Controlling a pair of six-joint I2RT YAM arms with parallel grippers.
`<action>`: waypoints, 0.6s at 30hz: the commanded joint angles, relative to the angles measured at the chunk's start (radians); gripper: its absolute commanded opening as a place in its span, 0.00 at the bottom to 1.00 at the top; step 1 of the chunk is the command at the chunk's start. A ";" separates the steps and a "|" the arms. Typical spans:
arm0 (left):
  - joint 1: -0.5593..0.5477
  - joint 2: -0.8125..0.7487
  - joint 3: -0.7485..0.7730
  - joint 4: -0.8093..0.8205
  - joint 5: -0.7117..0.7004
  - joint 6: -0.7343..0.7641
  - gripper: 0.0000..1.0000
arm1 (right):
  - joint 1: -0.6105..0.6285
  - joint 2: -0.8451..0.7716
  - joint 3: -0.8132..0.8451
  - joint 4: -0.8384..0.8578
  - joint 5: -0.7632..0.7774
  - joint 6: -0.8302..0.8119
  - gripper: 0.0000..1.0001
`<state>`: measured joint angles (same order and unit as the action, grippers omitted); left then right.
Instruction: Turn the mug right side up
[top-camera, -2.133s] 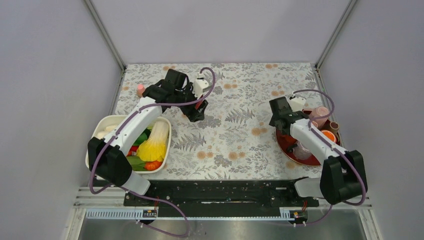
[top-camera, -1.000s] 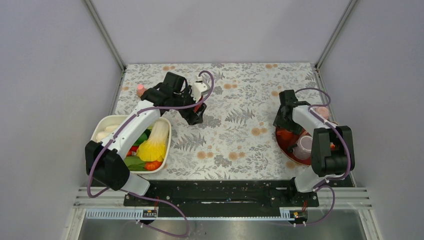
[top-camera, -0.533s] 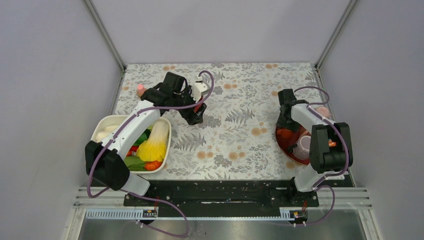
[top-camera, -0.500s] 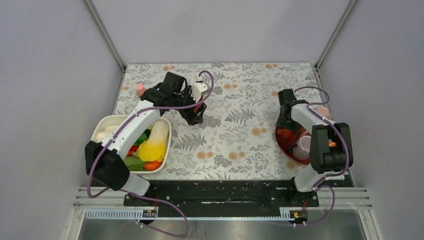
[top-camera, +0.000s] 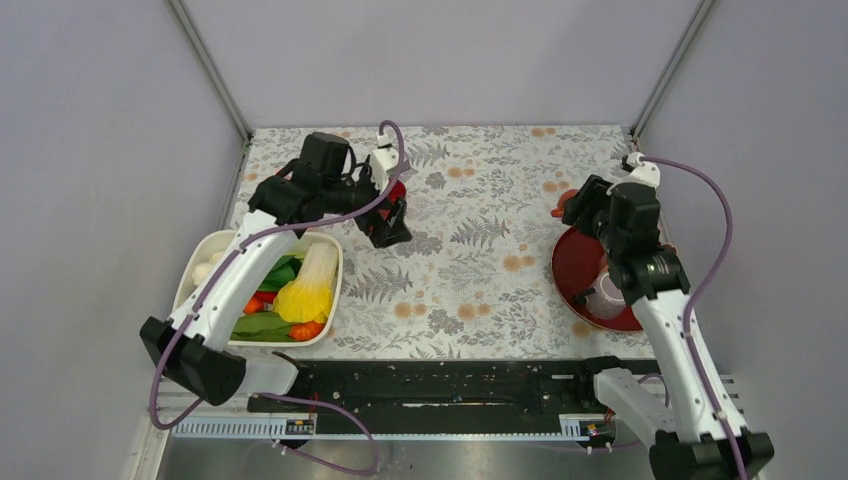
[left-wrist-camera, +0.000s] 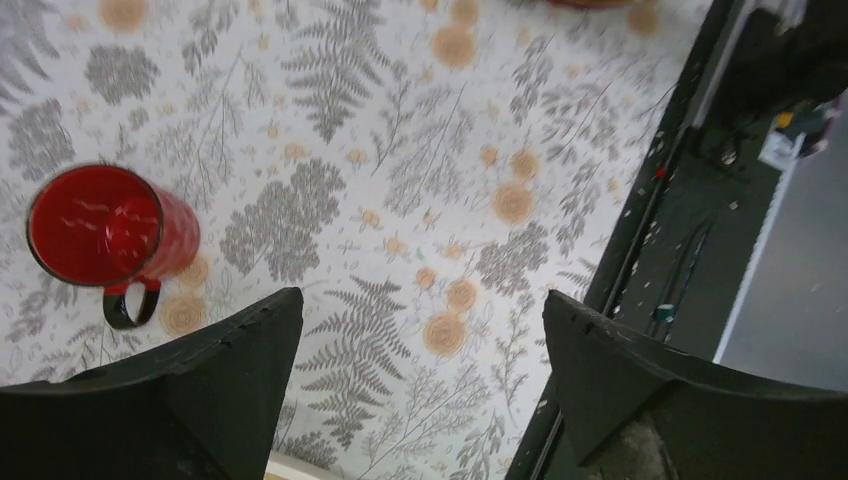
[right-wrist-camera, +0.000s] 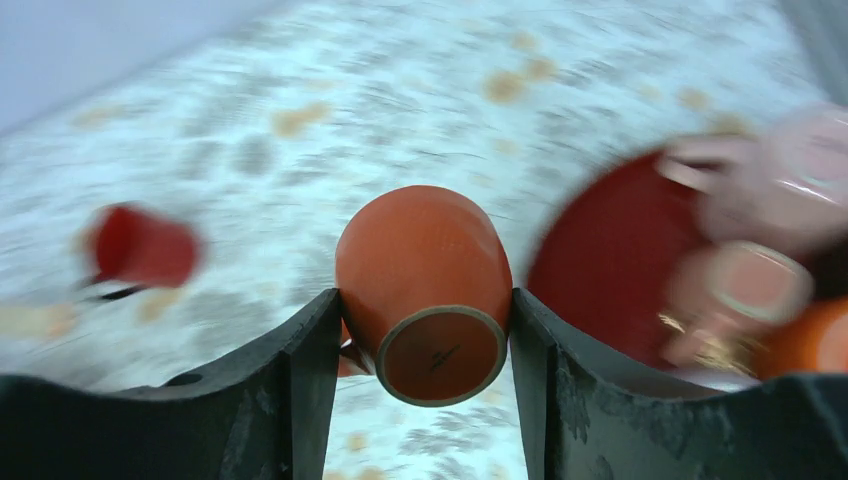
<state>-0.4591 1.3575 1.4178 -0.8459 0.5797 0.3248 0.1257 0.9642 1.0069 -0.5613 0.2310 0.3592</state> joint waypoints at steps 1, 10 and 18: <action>-0.032 -0.065 0.130 0.023 0.125 -0.154 0.94 | 0.101 -0.169 -0.060 0.326 -0.352 0.064 0.00; -0.142 -0.063 0.188 0.251 0.390 -0.518 0.90 | 0.300 -0.255 -0.171 0.896 -0.589 0.337 0.00; -0.190 0.021 0.299 0.370 0.440 -0.688 0.85 | 0.413 -0.227 -0.200 0.969 -0.558 0.353 0.00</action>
<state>-0.6357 1.3560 1.6306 -0.5816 0.9764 -0.2668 0.4946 0.7288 0.8043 0.2710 -0.3126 0.6838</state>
